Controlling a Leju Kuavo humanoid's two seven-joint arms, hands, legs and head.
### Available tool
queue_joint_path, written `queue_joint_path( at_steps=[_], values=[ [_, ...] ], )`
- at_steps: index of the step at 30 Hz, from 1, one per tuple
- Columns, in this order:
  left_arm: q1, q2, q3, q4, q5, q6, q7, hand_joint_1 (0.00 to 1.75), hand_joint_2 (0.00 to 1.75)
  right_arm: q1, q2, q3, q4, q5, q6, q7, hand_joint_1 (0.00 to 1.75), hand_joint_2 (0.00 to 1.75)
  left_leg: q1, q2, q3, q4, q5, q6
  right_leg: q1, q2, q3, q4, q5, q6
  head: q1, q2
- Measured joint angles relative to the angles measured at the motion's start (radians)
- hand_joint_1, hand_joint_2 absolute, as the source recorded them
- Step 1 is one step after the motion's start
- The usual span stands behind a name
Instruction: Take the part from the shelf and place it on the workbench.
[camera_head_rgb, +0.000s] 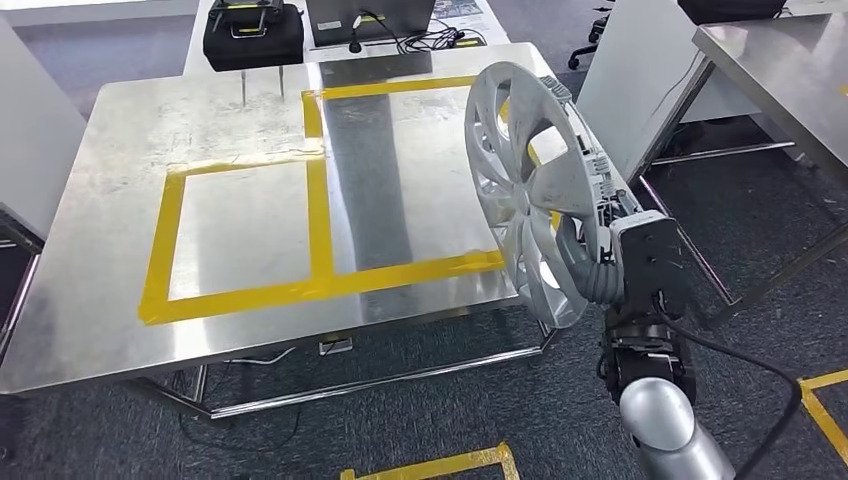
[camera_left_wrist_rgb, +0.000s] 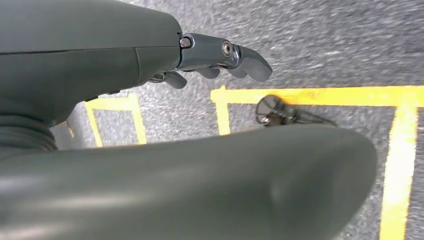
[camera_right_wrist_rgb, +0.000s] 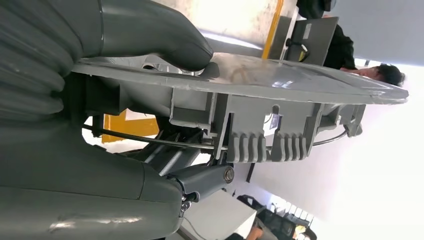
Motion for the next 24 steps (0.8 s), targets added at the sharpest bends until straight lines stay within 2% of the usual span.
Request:
queue_joint_path(
  at_steps=[2, 4, 5, 6, 7, 8, 9, 10, 11, 13, 15, 17, 19, 21, 22, 23, 24],
  values=[
    [0.002, 0.0, 0.002, 0.0, 0.002, 0.0, 0.004, 0.0, 0.0, -0.006, 0.01, 0.001, 0.012, -0.001, 0.0, -0.002, 1.75, 1.75, -0.004, 0.028, -0.017, 0.025, -0.018, -0.008, -0.004, -0.018, 0.01, -0.023, 0.009, -0.004, -0.006, 0.0],
    [0.0, 0.0, 0.004, 0.0, 0.004, -0.002, 0.007, 0.0, 0.0, -0.019, 0.02, 0.001, 0.029, -0.004, -0.002, -0.009, 1.75, 1.75, -0.005, 0.072, -0.067, 0.128, -0.072, -0.013, -0.005, -0.035, 0.012, -0.032, 0.013, -0.007, -0.019, 0.0],
    [0.0, 0.0, 0.004, 0.0, 0.004, -0.004, 0.008, 0.0, 0.0, -0.025, 0.025, 0.001, 0.04, -0.006, -0.003, -0.013, 1.75, 1.75, -0.005, 0.082, -0.097, 0.194, -0.099, -0.015, -0.004, -0.043, 0.01, -0.031, 0.014, -0.007, -0.024, 0.0],
    [-0.001, -0.001, 0.004, 0.0, 0.004, -0.006, 0.008, 0.0, 0.0, -0.03, 0.03, 0.001, 0.05, -0.008, -0.004, -0.017, 1.75, 1.75, -0.004, 0.087, -0.119, 0.244, -0.114, -0.017, -0.003, -0.052, 0.008, -0.03, 0.013, -0.007, -0.029, 0.0],
    [0.0, -0.001, 0.004, 0.0, 0.003, -0.008, 0.008, 0.0, 0.0, -0.032, 0.034, 0.002, 0.06, -0.008, -0.006, -0.019, 1.75, 1.75, -0.004, 0.091, -0.125, 0.262, -0.113, -0.019, -0.003, -0.061, 0.007, -0.028, 0.013, -0.007, -0.034, 0.0],
    [0.001, -0.001, 0.004, 0.0, 0.001, -0.01, 0.007, 0.0, 0.0, -0.035, 0.038, 0.003, 0.069, -0.008, -0.007, -0.02, 1.75, 1.75, -0.003, 0.094, -0.109, 0.239, -0.095, -0.02, -0.003, -0.069, 0.006, -0.025, 0.012, -0.006, -0.038, 0.0],
    [0.001, -0.001, 0.004, 0.0, -0.001, -0.012, 0.005, 0.0, 0.0, -0.038, 0.042, 0.005, 0.076, -0.006, -0.009, -0.02, 1.75, 1.75, -0.002, 0.1, -0.078, 0.187, -0.069, -0.02, -0.003, -0.077, 0.005, -0.02, 0.011, -0.003, -0.042, 0.0],
    [0.0, -0.002, 0.004, 0.0, -0.004, -0.013, 0.003, 0.0, 0.0, -0.043, 0.045, 0.007, 0.083, -0.004, -0.013, -0.02, 1.75, 1.75, -0.003, 0.116, -0.041, 0.122, -0.05, -0.02, -0.003, -0.084, 0.002, -0.013, 0.008, 0.001, -0.046, 0.0],
    [-0.001, -0.003, 0.004, -0.001, -0.008, -0.015, 0.001, 0.0, 0.0, -0.049, 0.048, 0.008, 0.088, -0.002, -0.019, -0.019, 1.75, 1.75, -0.004, 0.128, -0.008, 0.067, -0.037, -0.016, 0.0, -0.09, -0.003, -0.003, 0.003, 0.007, -0.05, 0.0],
    [-0.003, -0.006, 0.004, -0.002, -0.018, -0.017, -0.002, 0.0, 0.0, -0.059, 0.05, 0.01, 0.093, 0.008, -0.037, -0.014, 1.75, 1.75, -0.009, 0.139, 0.021, 0.019, -0.037, -0.003, 0.004, -0.101, -0.011, 0.01, -0.002, 0.018, -0.051, 0.0],
    [-0.002, -0.009, 0.004, -0.002, -0.024, -0.019, -0.005, 0.0, 0.0, -0.063, 0.05, 0.01, 0.093, 0.025, -0.052, -0.004, 1.75, 1.75, -0.009, 0.122, 0.019, 0.02, -0.032, 0.01, 0.005, -0.112, -0.013, 0.015, -0.003, 0.025, -0.046, 0.0],
    [0.0, -0.012, 0.004, -0.002, -0.025, -0.022, -0.005, 0.0, 0.0, -0.068, 0.05, 0.01, 0.094, 0.056, -0.055, 0.011, 1.75, 1.75, -0.006, 0.108, 0.016, 0.018, -0.028, 0.019, 0.001, -0.095, -0.028, 0.044, -0.026, 0.036, -0.039, 0.0],
    [-0.001, -0.015, 0.004, -0.002, -0.023, -0.023, -0.005, 0.0, 0.0, -0.087, 0.051, 0.012, 0.099, 0.103, -0.053, 0.026, 1.75, 1.75, -0.004, 0.096, 0.012, 0.018, -0.023, 0.027, -0.004, -0.061, -0.076, 0.146, -0.083, 0.046, -0.027, 0.0],
    [-0.002, -0.017, 0.004, -0.002, -0.019, -0.025, -0.003, 0.0, 0.0, -0.118, 0.058, 0.017, 0.119, 0.166, -0.048, 0.044, 1.75, 1.75, -0.006, 0.086, 0.006, 0.018, -0.02, 0.031, -0.007, -0.047, -0.131, 0.27, -0.13, 0.048, -0.017, 0.0],
    [-0.002, -0.019, 0.004, -0.002, -0.016, -0.025, -0.002, 0.0, 0.0, -0.137, 0.065, 0.021, 0.137, 0.202, -0.043, 0.055, 1.75, 1.75, -0.008, 0.081, 0.005, 0.018, -0.019, 0.032, -0.006, -0.046, -0.142, 0.296, -0.13, 0.047, -0.014, 0.0],
    [-0.002, -0.022, 0.004, -0.002, -0.014, -0.026, 0.0, 0.0, 0.0, -0.156, 0.073, 0.026, 0.157, 0.234, -0.036, 0.068, 1.75, 1.75, -0.009, 0.076, 0.004, 0.018, -0.018, 0.032, -0.006, -0.045, -0.136, 0.283, -0.112, 0.043, -0.011, 0.0],
    [-0.002, -0.024, 0.004, -0.002, -0.013, -0.027, 0.002, 0.0, 0.0, -0.177, 0.081, 0.03, 0.18, 0.263, -0.027, 0.08, 1.75, 1.75, -0.01, 0.071, 0.004, 0.018, -0.017, 0.032, -0.005, -0.044, -0.112, 0.234, -0.08, 0.037, -0.008, 0.0]
  ],
)
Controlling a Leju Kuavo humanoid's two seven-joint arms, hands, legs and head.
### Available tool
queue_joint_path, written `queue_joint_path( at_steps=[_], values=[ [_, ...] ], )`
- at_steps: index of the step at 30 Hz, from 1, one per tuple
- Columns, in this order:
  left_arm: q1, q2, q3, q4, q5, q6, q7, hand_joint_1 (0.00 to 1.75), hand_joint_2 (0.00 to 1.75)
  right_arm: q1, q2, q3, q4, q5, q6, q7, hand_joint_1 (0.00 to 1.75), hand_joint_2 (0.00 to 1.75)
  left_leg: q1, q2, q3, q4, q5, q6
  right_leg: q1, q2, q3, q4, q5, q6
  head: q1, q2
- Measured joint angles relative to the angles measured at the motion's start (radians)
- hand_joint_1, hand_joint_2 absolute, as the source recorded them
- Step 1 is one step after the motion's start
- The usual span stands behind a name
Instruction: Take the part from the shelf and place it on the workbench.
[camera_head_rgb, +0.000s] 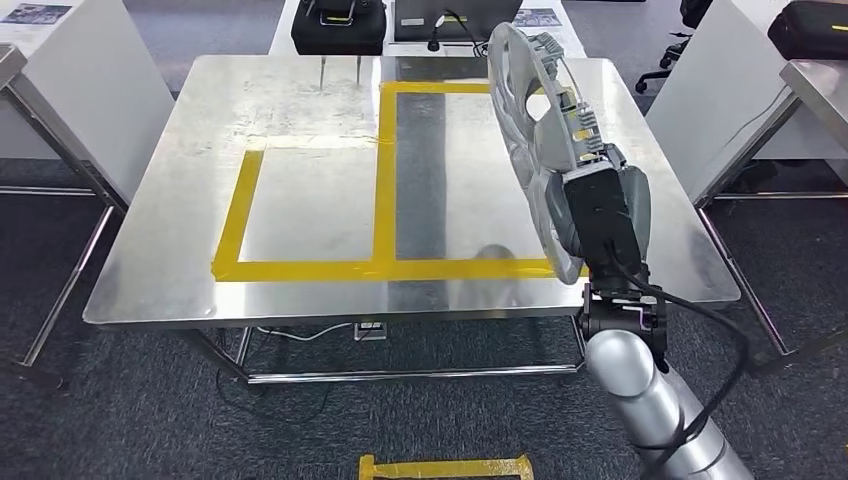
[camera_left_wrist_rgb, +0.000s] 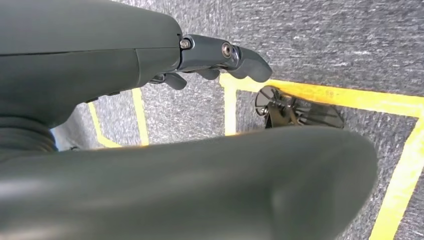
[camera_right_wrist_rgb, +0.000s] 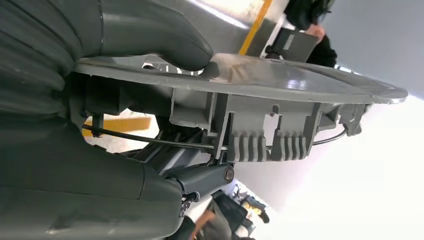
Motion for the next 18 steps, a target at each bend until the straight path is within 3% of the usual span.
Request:
queue_joint_path(
  at_steps=[2, 4, 6, 9, 10, 14, 18],
  values=[
    [-0.001, -0.006, 0.0, 0.0, 0.0, -0.002, 0.002, 0.0, 0.0, -0.047, 0.016, 0.009, 0.048, 0.05, 0.022, 0.023, 1.75, 1.75, -0.002, -0.008, -0.003, 0.0, 0.004, -0.003, 0.004, 0.008, 0.065, -0.132, 0.055, -0.016, 0.005, 0.0],
    [-0.002, -0.011, 0.0, -0.001, -0.004, -0.003, 0.004, 0.0, 0.0, -0.102, 0.033, 0.024, 0.105, 0.099, 0.053, 0.048, 1.75, 1.75, 0.0, -0.01, -0.012, -0.001, 0.012, -0.013, 0.01, 0.014, 0.099, -0.204, 0.068, -0.028, 0.008, 0.0],
    [-0.002, -0.015, 0.0, -0.002, -0.008, -0.004, 0.005, 0.0, 0.0, -0.146, 0.048, 0.04, 0.162, 0.136, 0.082, 0.069, 1.75, 1.75, 0.002, -0.011, -0.02, -0.002, 0.019, -0.022, 0.013, 0.012, 0.102, -0.219, 0.07, -0.03, 0.007, 0.0],
    [-0.003, -0.017, 0.0, -0.002, -0.013, -0.005, 0.005, 0.0, 0.0, -0.185, 0.065, 0.059, 0.241, 0.179, 0.116, 0.094, 1.75, 1.75, -0.001, -0.011, -0.019, -0.009, 0.023, -0.003, 0.009, 0.011, 0.103, -0.233, 0.076, -0.007, 0.002, 0.0],
    [-0.003, -0.017, -0.001, -0.002, -0.015, -0.005, 0.006, 0.0, 0.0, -0.199, 0.07, 0.069, 0.268, 0.204, 0.132, 0.107, 1.75, 1.75, -0.001, -0.011, -0.017, -0.014, 0.026, 0.0, 0.009, 0.011, 0.103, -0.233, 0.077, -0.004, -0.002, 0.0],
    [-0.011, -0.018, -0.001, -0.002, -0.022, -0.007, 0.006, 0.0, 0.0, -0.243, 0.083, 0.105, 0.378, 0.319, 0.202, 0.146, 1.75, 1.75, -0.001, -0.009, -0.013, -0.024, 0.034, -0.013, 0.009, 0.011, 0.101, -0.233, 0.08, -0.014, -0.016, 0.0],
    [-0.017, -0.019, -0.002, -0.003, -0.029, -0.01, 0.009, 0.0, 0.0, -0.274, 0.098, 0.14, 0.48, 0.397, 0.241, 0.163, 1.75, 1.75, -0.001, -0.009, -0.013, -0.027, 0.038, -0.019, 0.01, 0.011, 0.099, -0.232, 0.082, -0.018, -0.023, 0.0]
  ],
)
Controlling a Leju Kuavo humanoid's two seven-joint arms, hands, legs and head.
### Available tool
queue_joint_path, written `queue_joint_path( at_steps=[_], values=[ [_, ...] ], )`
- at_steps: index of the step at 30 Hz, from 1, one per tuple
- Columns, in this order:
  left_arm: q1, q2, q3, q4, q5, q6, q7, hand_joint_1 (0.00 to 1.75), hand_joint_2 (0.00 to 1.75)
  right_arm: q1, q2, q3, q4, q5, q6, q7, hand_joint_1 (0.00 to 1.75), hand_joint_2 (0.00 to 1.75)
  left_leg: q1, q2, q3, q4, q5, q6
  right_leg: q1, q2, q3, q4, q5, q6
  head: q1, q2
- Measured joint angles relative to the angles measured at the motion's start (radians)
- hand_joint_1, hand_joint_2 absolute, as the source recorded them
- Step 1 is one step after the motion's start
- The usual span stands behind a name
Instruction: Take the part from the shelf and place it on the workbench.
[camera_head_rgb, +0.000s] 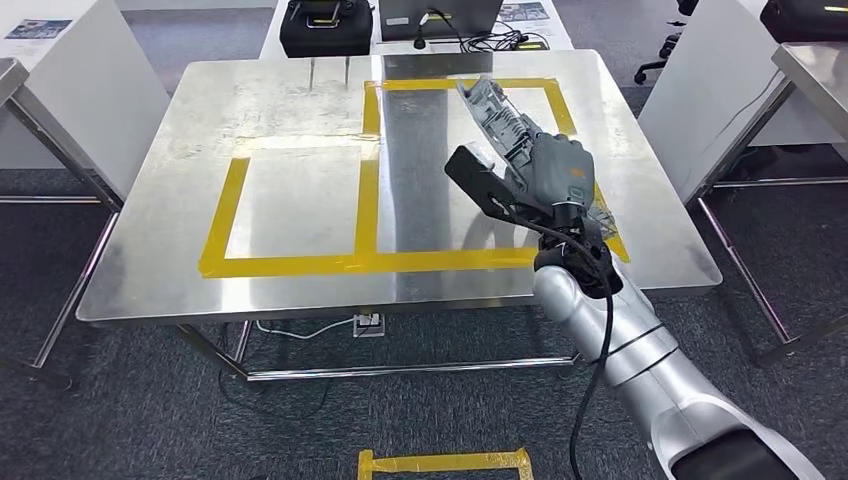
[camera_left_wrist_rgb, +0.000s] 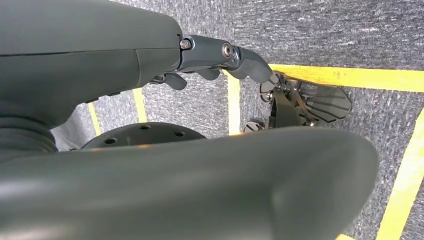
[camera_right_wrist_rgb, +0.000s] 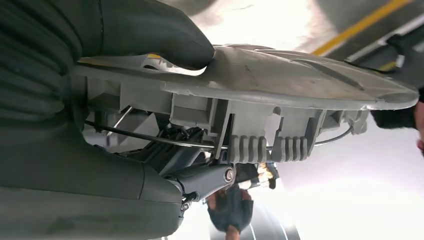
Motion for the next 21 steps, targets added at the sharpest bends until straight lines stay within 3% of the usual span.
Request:
queue_joint_path(
  at_steps=[12, 21],
  values=[
    [-0.01, -0.012, -0.015, -0.002, -0.018, -0.004, 0.014, 0.0, 0.0, -0.057, 0.043, 0.077, 0.201, 0.145, 0.08, 0.002, 1.75, 1.75, -0.004, 0.001, -0.001, 0.0, -0.001, -0.001, -0.003, 0.0, 0.002, -0.004, 0.0, 0.0, -0.002, 0.0],
    [-0.017, -0.021, -0.025, -0.004, -0.038, -0.007, 0.034, 0.0, 0.0, -0.007, 0.126, 0.141, 0.356, 0.197, 0.098, -0.117, 1.75, 1.75, -0.005, 0.002, -0.001, 0.0, 0.0, 0.0, -0.005, 0.001, 0.003, -0.006, 0.002, 0.003, -0.002, 0.0]
  ],
)
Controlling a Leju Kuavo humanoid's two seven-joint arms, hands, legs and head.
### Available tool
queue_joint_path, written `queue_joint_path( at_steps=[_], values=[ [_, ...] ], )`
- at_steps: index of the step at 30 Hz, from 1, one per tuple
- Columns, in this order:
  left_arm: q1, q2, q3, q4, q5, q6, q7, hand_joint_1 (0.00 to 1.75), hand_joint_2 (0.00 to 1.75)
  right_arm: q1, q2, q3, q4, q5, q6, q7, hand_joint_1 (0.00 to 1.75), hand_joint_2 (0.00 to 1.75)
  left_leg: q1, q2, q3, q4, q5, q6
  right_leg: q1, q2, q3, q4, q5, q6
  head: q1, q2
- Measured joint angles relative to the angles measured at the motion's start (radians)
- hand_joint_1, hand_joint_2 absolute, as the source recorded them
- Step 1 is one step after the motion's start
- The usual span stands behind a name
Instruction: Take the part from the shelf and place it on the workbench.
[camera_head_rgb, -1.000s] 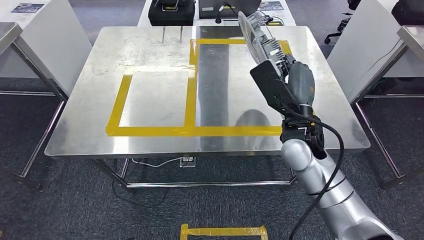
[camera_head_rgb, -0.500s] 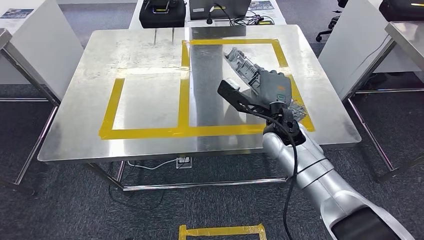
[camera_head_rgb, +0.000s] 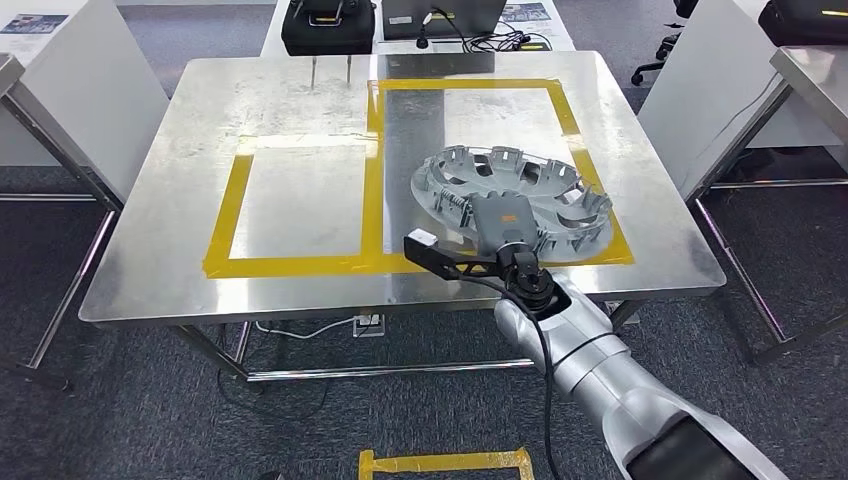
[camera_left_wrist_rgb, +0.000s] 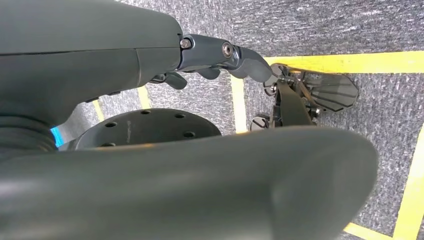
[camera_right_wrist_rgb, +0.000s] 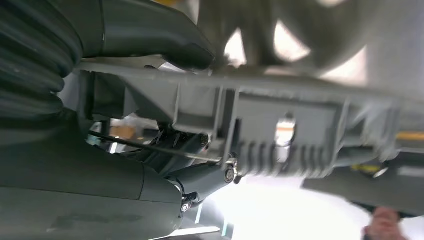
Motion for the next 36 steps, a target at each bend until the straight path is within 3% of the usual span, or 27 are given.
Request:
queue_joint_path(
  at_steps=[8, 22, 36],
  values=[
    [-0.002, -0.003, -0.001, 0.0, -0.006, -0.001, 0.01, 0.0, 0.0, 0.01, 0.067, 0.03, 0.089, -0.006, -0.02, -0.038, 1.75, 1.75, 0.0, 0.002, 0.001, 0.0, 0.0, 0.0, 0.0, 0.001, 0.0, 0.0, 0.0, 0.0, -0.001, 0.0],
    [-0.002, -0.005, -0.005, 0.0, -0.009, -0.002, 0.011, 0.0, 0.0, 0.002, 0.097, 0.046, 0.154, -0.02, -0.032, -0.059, 1.75, 1.75, -0.001, 0.003, 0.006, 0.0, -0.001, 0.001, 0.0, 0.003, 0.004, -0.001, 0.0, 0.001, -0.001, 0.0],
    [-0.001, -0.008, -0.021, 0.0, -0.029, -0.007, 0.029, 0.0, 0.0, 0.011, 0.142, 0.052, 0.198, -0.056, -0.177, -0.158, 1.75, 1.75, -0.001, 0.005, 0.009, 0.0, -0.001, 0.001, 0.0, 0.006, 0.006, -0.001, 0.001, 0.001, -0.002, 0.0]
  ],
)
